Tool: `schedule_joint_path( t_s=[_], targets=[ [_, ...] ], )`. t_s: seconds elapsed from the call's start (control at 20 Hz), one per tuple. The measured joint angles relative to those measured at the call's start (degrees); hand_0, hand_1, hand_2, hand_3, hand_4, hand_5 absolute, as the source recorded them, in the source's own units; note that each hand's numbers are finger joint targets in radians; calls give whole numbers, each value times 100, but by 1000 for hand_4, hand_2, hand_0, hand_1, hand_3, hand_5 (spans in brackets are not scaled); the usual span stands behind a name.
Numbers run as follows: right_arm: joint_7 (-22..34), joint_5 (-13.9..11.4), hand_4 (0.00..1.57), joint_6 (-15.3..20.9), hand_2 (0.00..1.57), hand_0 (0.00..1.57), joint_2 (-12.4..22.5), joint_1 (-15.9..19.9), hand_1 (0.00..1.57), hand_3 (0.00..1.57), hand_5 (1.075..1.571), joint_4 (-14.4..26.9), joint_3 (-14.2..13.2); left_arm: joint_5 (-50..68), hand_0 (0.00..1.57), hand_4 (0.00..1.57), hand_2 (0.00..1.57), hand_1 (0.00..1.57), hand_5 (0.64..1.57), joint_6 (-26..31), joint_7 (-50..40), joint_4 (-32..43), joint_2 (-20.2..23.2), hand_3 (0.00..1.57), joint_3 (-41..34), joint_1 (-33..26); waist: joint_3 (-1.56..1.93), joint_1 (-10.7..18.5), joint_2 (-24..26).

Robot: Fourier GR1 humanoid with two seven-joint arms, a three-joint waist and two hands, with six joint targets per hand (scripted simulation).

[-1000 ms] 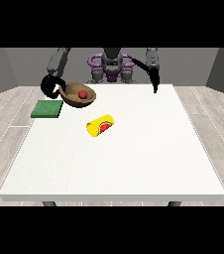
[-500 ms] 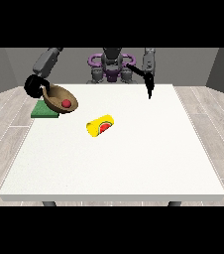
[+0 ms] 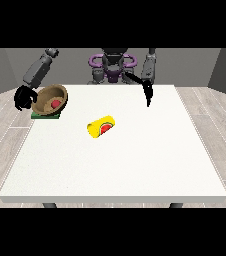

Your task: Pick the cup and pour the ball into the bowl, then pick the bowl and place it on the pad

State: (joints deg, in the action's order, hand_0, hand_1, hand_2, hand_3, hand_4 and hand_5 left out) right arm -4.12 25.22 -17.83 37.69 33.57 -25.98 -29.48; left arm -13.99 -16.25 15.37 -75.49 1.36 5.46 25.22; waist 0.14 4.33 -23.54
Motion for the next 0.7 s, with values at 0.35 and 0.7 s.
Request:
schedule_joint_path(
  t_s=[0.35,0.7],
  targets=[
    [-201,216,602,-438,1571,1571,491,503,1571,0,1561,463,-293,-240,0,0,0,0,696,-162,-207,-946,45,0,126,-73,4,-73,-702],
    [-96,138,395,-554,1571,1571,810,632,1571,697,1567,700,-240,-304,0,0,0,0,686,-79,-541,-1568,126,0,204,-445,-4,-135,-634]
  ],
)
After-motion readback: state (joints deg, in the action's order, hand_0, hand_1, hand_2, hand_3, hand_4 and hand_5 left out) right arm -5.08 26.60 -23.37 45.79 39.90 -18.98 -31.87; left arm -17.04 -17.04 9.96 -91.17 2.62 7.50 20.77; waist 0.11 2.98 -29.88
